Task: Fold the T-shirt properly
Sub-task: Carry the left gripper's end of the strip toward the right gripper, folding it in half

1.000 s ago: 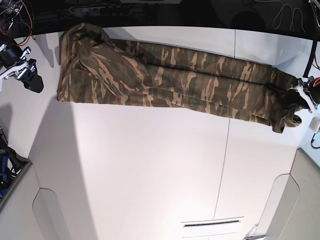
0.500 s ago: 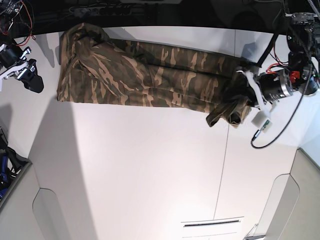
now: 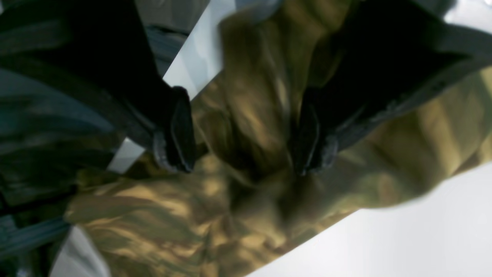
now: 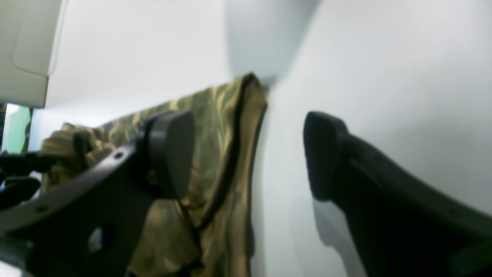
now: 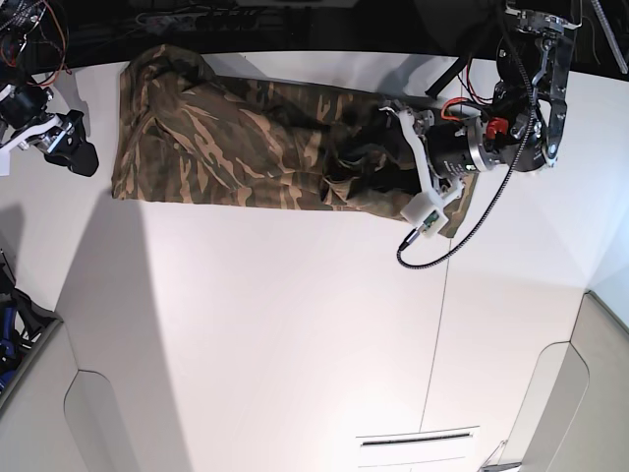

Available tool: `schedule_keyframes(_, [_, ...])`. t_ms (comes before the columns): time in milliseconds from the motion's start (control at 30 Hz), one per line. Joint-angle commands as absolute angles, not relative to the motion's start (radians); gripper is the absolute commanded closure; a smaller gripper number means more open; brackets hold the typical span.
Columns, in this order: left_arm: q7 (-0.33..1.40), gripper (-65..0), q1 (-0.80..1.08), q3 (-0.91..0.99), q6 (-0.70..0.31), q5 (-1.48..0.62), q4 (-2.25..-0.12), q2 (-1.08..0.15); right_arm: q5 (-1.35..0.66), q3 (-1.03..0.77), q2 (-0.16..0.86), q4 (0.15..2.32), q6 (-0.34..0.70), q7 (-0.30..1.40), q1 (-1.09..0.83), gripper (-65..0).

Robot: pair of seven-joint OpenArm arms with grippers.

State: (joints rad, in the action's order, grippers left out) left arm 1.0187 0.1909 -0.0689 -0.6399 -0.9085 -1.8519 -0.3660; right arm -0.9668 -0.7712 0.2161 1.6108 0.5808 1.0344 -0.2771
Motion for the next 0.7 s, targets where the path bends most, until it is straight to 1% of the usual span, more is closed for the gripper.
schedule_keyframes(0, [0.989,-43.4,0.183,-0.078,-0.647,-0.930,-1.868,-0.373,-0.983,-0.773,0.235,1.627,0.591,1.022,-0.289,-43.9])
schedule_keyframes(300, [0.987,-43.4,0.184,-0.104,-0.647,-0.931,-1.868,-0.328,-0.983,-0.677,0.235,1.624,0.592,1.018,-0.350,-43.9])
schedule_keyframes(667, [1.029,-43.4,0.184,-0.104,-0.647,-0.930,-1.868,-0.324,-0.904,-0.453,0.232,1.613,0.587,0.958,-0.350,-43.9])
